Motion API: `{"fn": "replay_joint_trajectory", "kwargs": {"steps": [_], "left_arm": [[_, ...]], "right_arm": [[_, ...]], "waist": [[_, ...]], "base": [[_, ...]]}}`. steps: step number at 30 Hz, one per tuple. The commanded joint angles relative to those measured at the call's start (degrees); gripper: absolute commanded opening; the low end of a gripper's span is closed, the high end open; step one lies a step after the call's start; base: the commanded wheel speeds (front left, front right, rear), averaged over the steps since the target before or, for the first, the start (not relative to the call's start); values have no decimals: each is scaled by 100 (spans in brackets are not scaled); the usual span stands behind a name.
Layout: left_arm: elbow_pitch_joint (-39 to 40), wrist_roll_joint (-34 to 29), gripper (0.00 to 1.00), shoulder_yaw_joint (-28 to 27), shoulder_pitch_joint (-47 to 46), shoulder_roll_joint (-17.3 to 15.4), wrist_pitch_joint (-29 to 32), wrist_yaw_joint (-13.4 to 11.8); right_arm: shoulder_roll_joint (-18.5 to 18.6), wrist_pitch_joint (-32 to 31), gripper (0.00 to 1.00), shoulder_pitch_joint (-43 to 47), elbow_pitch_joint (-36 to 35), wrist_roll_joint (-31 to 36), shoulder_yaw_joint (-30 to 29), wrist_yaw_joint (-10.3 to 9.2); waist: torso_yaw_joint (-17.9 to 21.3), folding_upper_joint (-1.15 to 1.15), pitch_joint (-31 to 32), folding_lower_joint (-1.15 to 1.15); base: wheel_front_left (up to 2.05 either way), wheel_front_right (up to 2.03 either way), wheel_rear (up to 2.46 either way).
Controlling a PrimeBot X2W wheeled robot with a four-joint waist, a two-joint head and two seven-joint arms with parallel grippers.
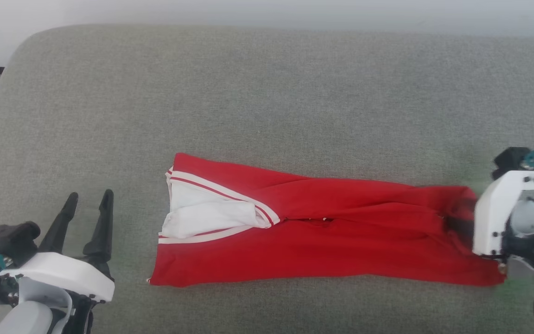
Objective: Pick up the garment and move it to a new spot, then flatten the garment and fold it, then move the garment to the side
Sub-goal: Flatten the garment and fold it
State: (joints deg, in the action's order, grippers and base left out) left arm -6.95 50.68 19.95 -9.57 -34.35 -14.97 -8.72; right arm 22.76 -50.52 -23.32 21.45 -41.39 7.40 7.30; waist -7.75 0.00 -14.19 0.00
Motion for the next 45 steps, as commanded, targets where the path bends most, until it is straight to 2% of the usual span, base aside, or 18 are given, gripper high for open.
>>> {"fn": "replay_joint_trajectory", "kwargs": {"steps": [1,7,9,11,21,25,29,34,39,45], "left_arm": [[-50,-136,100,-194,105,133,-25,115],[-168,-483,100,-693,290,503,-26,468],[-186,-538,100,-765,319,547,-26,512],[-202,-706,100,-950,361,710,-26,632],[-224,-1081,100,-1327,415,1035,-27,868],[-249,-1191,100,-1420,361,1153,-27,946],[-277,-1270,100,-1505,323,1239,-27,1013],[-299,-1380,100,-1584,370,1299,-27,1080],[-274,-1429,100,-1654,475,1331,-27,1098],[-270,-1438,100,-1640,489,1384,-27,1128]], "right_arm": [[-219,1,0,166,171,-129,228,25],[107,245,0,59,80,-336,120,17],[176,290,0,46,86,-354,71,14],[425,398,0,26,126,-317,-54,13],[1151,631,0,-245,621,-128,-635,14],[1293,712,0,-448,979,-67,-803,15],[1285,699,0,-599,1114,-39,-696,15],[1220,504,0,-468,573,-334,-389,18],[1013,192,0,-140,-543,-696,-193,18],[606,-77,0,73,-1593,-635,188,18]], "waist": [[0,0,19,0],[50,0,61,0],[63,0,66,0],[97,0,77,0],[217,0,35,0],[283,0,-12,0],[348,0,-21,0],[408,0,29,0],[449,0,114,0],[406,0,211,0]], "base": [[0,0,0],[0,0,0],[0,0,0],[0,0,0],[0,0,0],[0,0,0],[0,0,0],[0,0,0],[0,0,0],[0,0,0]]}}
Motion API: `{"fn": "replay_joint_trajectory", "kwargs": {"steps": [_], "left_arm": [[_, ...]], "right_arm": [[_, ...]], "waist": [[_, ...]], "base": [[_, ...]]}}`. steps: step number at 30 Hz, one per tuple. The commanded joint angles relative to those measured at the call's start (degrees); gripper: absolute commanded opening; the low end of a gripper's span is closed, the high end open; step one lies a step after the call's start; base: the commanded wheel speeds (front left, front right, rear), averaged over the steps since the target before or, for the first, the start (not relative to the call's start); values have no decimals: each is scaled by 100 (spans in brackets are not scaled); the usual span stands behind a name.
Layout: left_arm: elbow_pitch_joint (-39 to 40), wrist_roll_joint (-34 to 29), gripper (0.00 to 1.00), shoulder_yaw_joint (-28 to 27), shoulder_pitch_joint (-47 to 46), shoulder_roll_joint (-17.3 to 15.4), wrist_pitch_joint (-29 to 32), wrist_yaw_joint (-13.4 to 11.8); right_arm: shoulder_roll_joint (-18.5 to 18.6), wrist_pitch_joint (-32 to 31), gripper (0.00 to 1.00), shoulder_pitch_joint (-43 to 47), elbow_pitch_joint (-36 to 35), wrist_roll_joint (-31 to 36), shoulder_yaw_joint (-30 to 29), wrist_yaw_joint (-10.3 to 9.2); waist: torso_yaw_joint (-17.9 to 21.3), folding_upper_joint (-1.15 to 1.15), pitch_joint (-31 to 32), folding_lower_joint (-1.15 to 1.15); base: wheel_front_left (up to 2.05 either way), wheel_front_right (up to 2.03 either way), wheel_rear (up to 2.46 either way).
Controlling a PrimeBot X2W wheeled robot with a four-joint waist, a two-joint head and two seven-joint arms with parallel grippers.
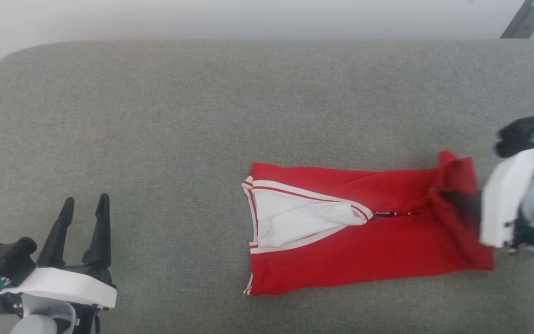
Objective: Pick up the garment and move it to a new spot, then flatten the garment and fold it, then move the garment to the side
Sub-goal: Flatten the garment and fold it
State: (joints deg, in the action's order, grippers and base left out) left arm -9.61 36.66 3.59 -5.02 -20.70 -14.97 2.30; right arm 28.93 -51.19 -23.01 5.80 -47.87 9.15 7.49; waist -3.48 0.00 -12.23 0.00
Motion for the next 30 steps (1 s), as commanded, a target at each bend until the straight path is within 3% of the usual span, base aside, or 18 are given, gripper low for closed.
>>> {"fn": "replay_joint_trajectory", "kwargs": {"steps": [1,6,14,23,24,25,26,27,28,30], "left_arm": [[-18,-39,100,19,25,27,-27,36],[-67,-47,100,121,-74,67,-22,79],[-220,-62,100,335,-283,181,-4,170],[-394,-82,100,443,-424,272,-12,243],[-414,-85,100,445,-444,282,-14,254],[-424,-80,100,438,-462,299,-16,260],[-433,-78,100,431,-478,310,-17,271],[-456,-93,100,410,-491,320,-19,290],[-463,-93,100,399,-488,327,-20,301],[-482,-95,100,375,-483,328,-22,297]], "right_arm": [[-99,-45,0,29,-124,36,111,0],[-544,-52,0,-119,-361,130,596,0],[-1079,201,0,-456,-34,270,1284,0],[-1336,538,0,-845,546,377,1877,0],[-1364,577,8,-880,619,347,1939,0],[-1386,638,25,-923,682,338,1980,0],[-1402,674,32,-957,732,313,2015,0],[-1418,746,92,-1033,847,297,2094,0],[-1421,782,100,-1070,871,288,2128,0],[-1431,835,100,-1142,906,228,2183,0]], "waist": [[-45,0,31,0],[-213,0,99,0],[-585,0,149,0],[-851,0,138,0],[-871,0,137,0],[-885,0,136,0],[-897,0,134,0],[-905,0,132,0],[-903,0,130,0],[-885,0,136,0]], "base": [[0,0,0],[0,0,0],[0,0,0],[0,0,0],[0,0,0],[0,0,0],[0,0,0],[0,0,0],[0,0,0],[0,0,0]]}}
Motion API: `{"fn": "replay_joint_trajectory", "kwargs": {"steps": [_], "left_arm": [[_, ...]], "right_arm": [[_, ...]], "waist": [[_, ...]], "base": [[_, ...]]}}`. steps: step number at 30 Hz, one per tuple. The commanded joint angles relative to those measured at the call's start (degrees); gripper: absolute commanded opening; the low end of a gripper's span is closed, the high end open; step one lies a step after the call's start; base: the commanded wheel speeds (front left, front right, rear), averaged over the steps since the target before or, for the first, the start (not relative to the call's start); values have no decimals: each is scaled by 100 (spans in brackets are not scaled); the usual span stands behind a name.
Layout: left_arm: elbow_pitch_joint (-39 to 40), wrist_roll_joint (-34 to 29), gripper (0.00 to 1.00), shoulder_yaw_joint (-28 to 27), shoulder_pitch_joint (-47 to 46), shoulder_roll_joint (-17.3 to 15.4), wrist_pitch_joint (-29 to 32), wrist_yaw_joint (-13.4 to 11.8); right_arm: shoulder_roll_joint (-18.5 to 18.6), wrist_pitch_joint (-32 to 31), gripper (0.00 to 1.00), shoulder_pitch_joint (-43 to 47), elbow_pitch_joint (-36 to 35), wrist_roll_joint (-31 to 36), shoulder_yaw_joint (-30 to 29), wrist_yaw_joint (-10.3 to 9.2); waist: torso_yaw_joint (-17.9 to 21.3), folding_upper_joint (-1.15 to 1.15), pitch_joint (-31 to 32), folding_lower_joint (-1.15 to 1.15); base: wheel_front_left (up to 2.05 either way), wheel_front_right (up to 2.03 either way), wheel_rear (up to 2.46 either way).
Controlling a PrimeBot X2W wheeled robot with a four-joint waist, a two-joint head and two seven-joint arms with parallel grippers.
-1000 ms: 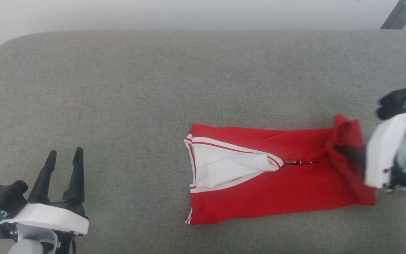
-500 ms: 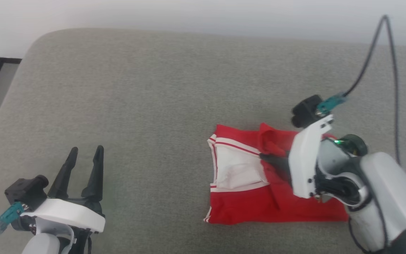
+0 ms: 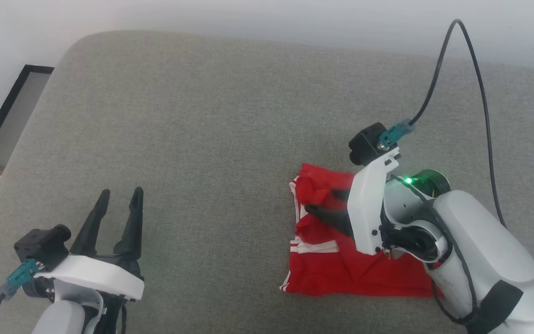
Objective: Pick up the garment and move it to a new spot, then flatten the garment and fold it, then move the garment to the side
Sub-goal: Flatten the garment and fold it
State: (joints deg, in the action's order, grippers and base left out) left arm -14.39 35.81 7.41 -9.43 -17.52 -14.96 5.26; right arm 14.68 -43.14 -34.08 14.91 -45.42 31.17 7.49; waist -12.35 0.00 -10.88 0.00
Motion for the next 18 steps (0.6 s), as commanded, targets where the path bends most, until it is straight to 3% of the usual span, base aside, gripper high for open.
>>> {"fn": "replay_joint_trajectory", "kwargs": {"steps": [1,7,18], "left_arm": [[-6,-15,100,-25,-45,5,-24,13],[44,-54,100,-187,11,-1,-26,55],[139,-202,100,-529,260,-96,-27,82]], "right_arm": [[13,60,100,-67,-17,-26,12,0],[235,394,100,-148,-218,-104,16,0],[879,1544,100,358,-623,158,-744,0]], "waist": [[19,0,5,0],[210,0,56,0],[809,0,247,0]], "base": [[0,0,0],[0,0,0],[0,0,0]]}}
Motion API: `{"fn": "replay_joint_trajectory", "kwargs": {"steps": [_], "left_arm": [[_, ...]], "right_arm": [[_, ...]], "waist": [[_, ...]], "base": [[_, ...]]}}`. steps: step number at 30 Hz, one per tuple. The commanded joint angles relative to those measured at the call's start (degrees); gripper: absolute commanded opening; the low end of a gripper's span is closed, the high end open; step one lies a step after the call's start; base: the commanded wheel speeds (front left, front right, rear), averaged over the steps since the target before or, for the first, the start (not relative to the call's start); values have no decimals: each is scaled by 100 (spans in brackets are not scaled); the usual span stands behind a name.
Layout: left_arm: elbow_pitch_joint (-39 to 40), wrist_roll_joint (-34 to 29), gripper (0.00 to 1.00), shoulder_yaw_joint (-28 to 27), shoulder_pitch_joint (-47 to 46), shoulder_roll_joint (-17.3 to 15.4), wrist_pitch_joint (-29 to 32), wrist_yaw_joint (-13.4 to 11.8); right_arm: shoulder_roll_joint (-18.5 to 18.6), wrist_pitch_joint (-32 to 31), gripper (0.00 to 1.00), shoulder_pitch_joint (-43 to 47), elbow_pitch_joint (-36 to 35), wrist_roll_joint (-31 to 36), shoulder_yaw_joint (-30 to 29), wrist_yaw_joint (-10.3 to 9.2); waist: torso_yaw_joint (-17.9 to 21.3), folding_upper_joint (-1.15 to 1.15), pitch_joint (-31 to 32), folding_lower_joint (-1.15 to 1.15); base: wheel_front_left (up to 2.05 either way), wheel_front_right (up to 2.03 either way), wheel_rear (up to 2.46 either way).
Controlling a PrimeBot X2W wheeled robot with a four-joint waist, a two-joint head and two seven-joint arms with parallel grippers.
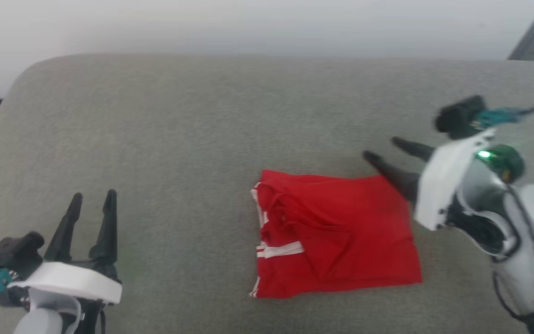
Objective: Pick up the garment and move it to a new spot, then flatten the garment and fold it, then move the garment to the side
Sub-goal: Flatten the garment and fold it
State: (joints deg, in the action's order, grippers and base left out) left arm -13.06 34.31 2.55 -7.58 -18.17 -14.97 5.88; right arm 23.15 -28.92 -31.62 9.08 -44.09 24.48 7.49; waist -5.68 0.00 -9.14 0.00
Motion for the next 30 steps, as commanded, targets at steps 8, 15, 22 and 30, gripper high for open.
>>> {"fn": "replay_joint_trajectory", "kwargs": {"steps": [8,15,22,30], "left_arm": [[-42,-147,100,-210,292,-110,-27,37],[-80,-172,100,-346,451,-137,-27,55],[-129,-212,100,-464,630,-146,-27,99],[-211,-284,100,-630,796,-153,-27,125]], "right_arm": [[375,1272,100,800,-30,313,-870,0],[517,2345,100,1284,197,846,-1199,0],[486,3327,100,1641,731,1370,-1389,0],[310,3957,100,1882,1247,1578,-1569,0]], "waist": [[531,0,258,0],[710,0,444,0],[831,0,622,0],[916,0,814,0]], "base": [[0,0,0],[0,0,0],[0,0,0],[0,0,0]]}}
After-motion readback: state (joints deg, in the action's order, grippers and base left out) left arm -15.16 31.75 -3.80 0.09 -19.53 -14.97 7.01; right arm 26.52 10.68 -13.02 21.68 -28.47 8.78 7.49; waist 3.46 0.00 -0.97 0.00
